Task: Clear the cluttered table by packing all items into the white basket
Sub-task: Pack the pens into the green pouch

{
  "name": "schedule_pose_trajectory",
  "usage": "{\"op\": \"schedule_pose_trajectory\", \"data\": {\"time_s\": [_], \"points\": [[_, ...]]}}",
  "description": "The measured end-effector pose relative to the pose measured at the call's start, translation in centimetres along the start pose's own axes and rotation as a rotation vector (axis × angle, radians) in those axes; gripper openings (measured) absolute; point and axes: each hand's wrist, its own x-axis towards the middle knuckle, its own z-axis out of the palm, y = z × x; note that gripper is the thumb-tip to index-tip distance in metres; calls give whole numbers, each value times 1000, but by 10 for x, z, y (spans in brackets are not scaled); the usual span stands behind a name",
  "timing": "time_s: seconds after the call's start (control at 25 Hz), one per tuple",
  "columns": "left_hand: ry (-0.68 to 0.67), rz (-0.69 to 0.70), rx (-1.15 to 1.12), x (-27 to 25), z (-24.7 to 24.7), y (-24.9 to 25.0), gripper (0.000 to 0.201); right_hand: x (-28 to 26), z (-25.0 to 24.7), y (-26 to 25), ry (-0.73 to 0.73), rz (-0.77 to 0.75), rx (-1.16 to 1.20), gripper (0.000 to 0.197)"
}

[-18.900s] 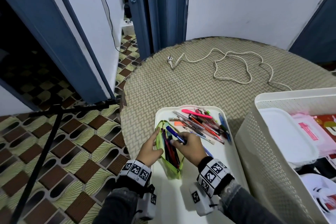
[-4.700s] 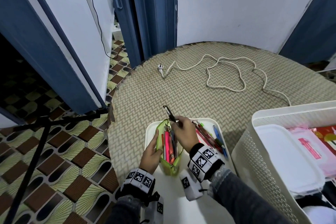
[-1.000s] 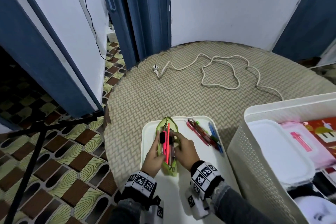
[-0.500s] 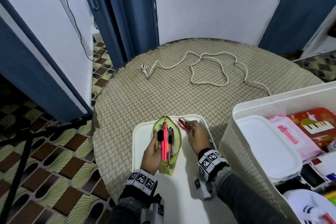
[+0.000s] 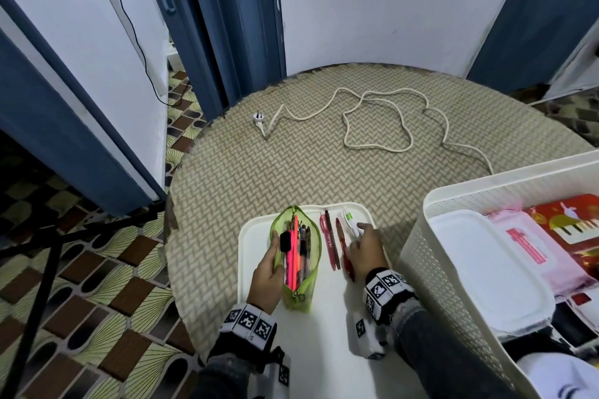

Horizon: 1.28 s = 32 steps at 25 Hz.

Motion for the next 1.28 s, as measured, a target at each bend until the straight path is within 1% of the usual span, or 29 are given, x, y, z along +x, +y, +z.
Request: {"op": "schedule_pose_trajectory", "data": {"time_s": [0.12, 0.2, 0.28, 0.36, 0.4, 0.52, 0.6, 0.64, 0.76, 0.84, 0.92, 0.96, 1.0, 1.08, 1.16, 1.24, 1.28], "points": [[-6, -10, 15, -1, 0, -1, 63, -1, 7, 1, -60, -41, -115, 48], [-6, -8, 18, -2, 1, 0, 63, -7, 12, 3, -107, -39, -99, 47], [-10, 0, 17, -4, 1, 3, 64, -10, 11, 2, -114, -15, -72, 46], [-11, 10, 0, -6, 0, 4, 64, -14, 5, -5, -87, -5, 11, 45], [-7, 16, 1, -6, -2, 2, 65, -15, 1, -13, -56, -12, 77, 42], [15, 14, 5, -7, -5, -4, 67, -24, -15, -49, 28, -90, 332, 20], [13, 10, 0, -6, -6, -5, 69, -31, -19, -72, 37, -156, 436, 14], [12, 2, -25, -5, -6, -5, 69, -35, -17, -80, 17, -172, 443, 12], [9, -36, -89, -2, -4, -4, 64, -52, -2, -89, -101, -133, 315, 8], [8, -38, -93, -2, -3, -5, 63, -63, 8, -83, -182, -147, 154, 6], [10, -39, -89, -2, -3, -4, 62, -69, 12, -78, -238, -203, -15, 14], [9, -39, -90, -1, -3, -4, 62, -69, 12, -77, -237, -208, -36, 17], [10, -45, -93, -1, -3, -4, 62, -69, 10, -78, -218, -195, -8, 16], [11, -51, -97, 0, -3, -4, 62, -66, 3, -83, -171, -142, 203, 13], [11, -47, -96, 0, -4, -6, 62, -63, -4, -86, -106, -145, 391, 15], [9, -37, -83, 0, -4, -8, 63, -64, -8, -92, -62, -187, 437, 9], [8, -30, -70, 0, -4, -9, 64, -62, -7, -92, -47, -200, 440, 10]]}}
